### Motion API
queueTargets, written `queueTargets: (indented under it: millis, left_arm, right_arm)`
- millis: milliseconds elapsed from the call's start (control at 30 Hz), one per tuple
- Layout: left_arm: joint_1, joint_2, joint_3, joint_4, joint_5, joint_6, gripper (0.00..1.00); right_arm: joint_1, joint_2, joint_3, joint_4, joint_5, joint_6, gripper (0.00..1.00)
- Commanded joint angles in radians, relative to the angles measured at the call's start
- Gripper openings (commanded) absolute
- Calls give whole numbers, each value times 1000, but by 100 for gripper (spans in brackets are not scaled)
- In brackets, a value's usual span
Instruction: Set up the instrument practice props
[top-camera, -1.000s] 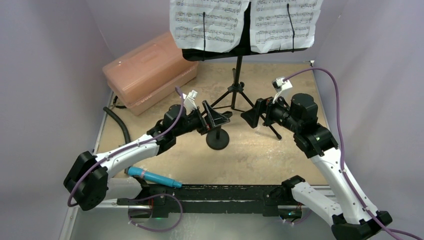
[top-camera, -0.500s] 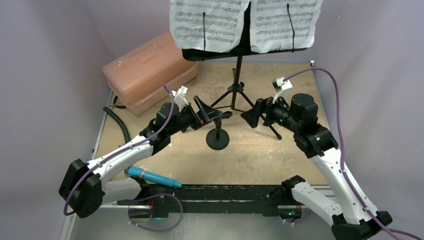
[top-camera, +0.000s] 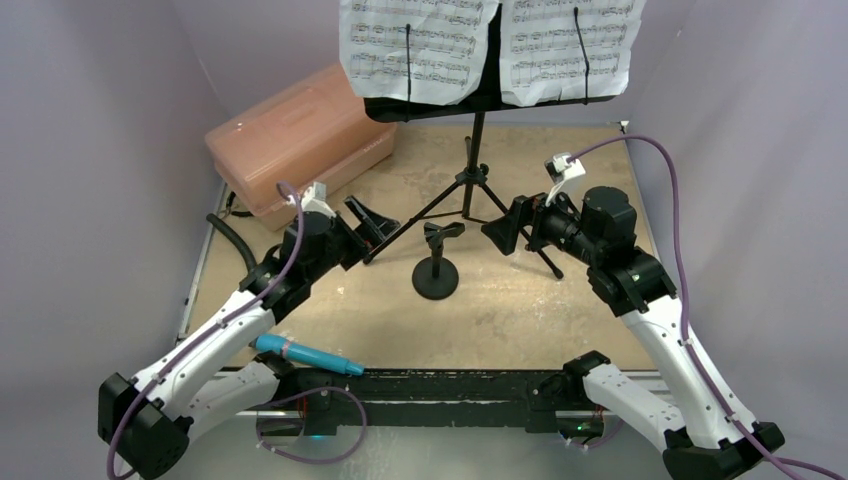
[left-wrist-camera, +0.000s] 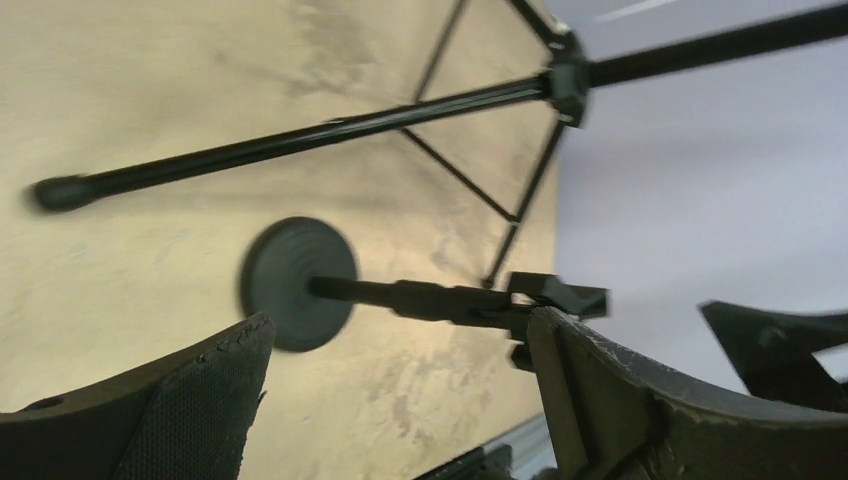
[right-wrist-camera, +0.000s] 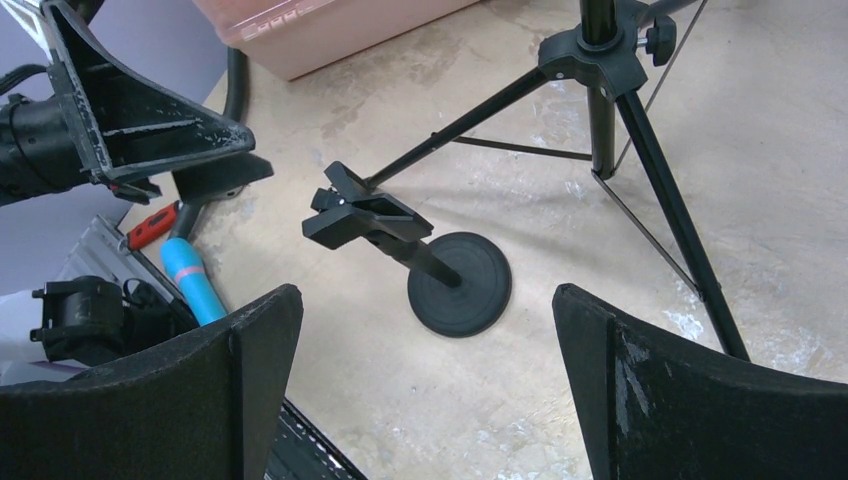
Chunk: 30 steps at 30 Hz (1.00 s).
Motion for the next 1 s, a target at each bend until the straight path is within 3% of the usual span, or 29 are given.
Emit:
queueTargets:
  millis: [0, 300, 467, 700, 967]
  left_arm:
    - [8, -63, 47, -347, -221, -80, 96]
    - [8, -22, 159, -957, -437, -415, 97]
    - [9, 54, 195, -1210, -455, -628, 96]
    - [9, 114, 115, -1270, -363, -761, 91]
    - [8, 152, -23, -1207, -258, -780, 87]
  right_arm:
    - [2, -11, 0, 41, -17, 6, 98]
    - [2, -9, -11, 49, -23, 7, 98]
    - [2, -9, -17, 51, -29, 5, 98]
    - [3, -15, -18, 36, -47, 3, 98]
    - [2, -19, -25, 34, -49, 4, 98]
